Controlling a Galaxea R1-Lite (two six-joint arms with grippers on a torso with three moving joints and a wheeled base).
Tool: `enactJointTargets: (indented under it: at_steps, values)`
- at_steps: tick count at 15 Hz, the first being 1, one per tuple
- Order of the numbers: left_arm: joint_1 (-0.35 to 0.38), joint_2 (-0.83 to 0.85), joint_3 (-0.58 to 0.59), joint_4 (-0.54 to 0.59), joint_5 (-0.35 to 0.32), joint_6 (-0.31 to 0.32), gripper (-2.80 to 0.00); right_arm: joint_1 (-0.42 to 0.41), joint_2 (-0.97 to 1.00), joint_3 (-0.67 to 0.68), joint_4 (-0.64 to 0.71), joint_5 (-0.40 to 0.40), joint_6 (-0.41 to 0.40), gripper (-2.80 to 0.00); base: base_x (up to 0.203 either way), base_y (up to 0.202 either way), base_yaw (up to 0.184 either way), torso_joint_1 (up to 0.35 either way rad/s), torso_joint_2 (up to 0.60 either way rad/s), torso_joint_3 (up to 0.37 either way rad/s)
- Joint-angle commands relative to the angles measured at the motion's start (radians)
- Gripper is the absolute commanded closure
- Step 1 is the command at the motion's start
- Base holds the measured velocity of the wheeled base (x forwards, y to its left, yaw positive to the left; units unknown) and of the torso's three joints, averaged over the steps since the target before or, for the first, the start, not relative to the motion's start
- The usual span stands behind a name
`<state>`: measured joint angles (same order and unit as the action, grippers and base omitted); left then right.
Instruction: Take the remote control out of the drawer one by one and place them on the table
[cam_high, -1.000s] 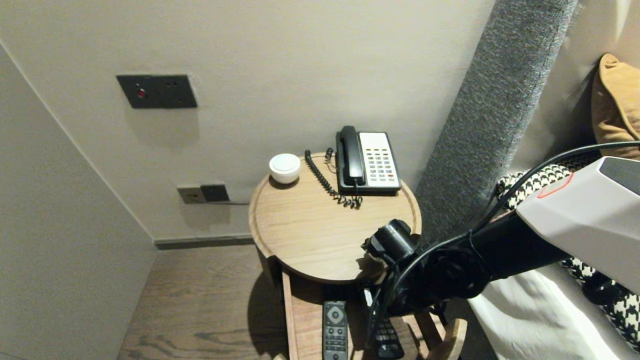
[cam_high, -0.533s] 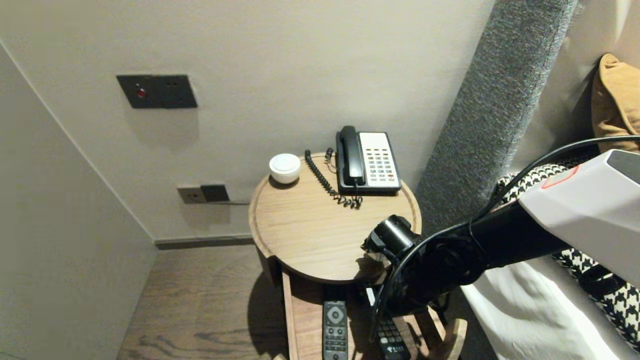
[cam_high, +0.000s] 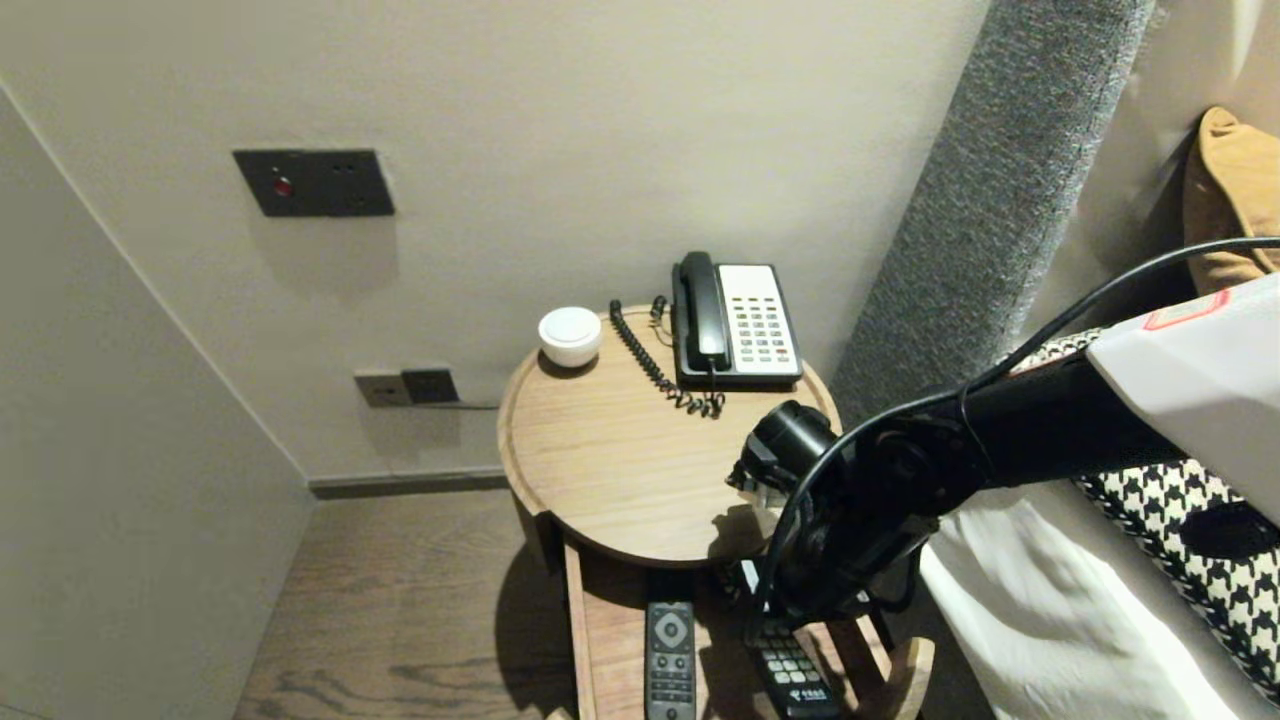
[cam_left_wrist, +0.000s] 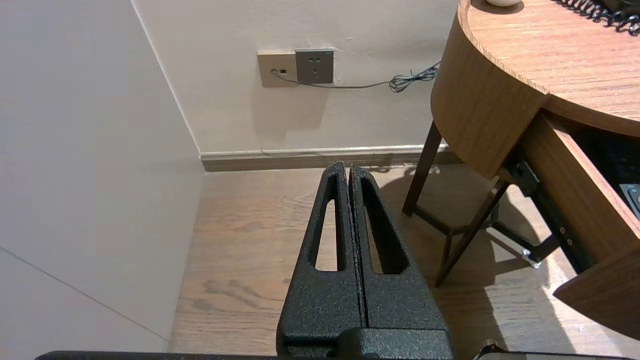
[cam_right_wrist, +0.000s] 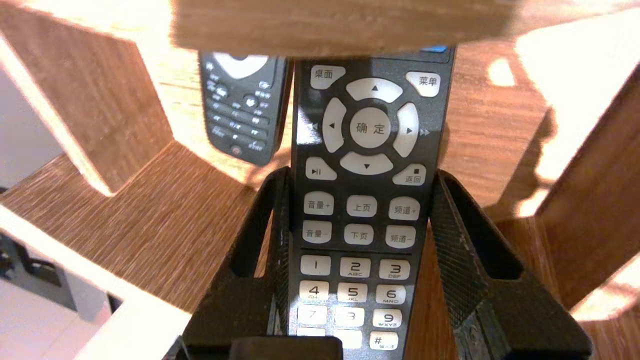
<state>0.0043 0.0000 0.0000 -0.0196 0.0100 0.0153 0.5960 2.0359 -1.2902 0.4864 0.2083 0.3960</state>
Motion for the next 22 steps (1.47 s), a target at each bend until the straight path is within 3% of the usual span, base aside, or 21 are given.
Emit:
enactJointTargets:
  at_steps: [1,9,22]
  values:
    - [0.0,0.0,0.0,0.0,0.001,0.0,0.0,0.002,-0.028,-0.005,0.01,0.002,0.002,0.0,0.0,0.0,0.0,0.0,0.0,0.0]
    - [0.0,0.0,0.0,0.0,0.001,0.0,0.0,0.016,-0.123,0.015,0.118,0.005,0.004,0.0,0.0,0.0,0.0,0.0,0.0,0.0]
    - [0.0,0.0,0.0,0.0,0.001,0.0,0.0,0.041,-0.254,0.152,0.144,0.082,0.011,0.0,0.0,0.0,0.0,0.0,0.0,0.0]
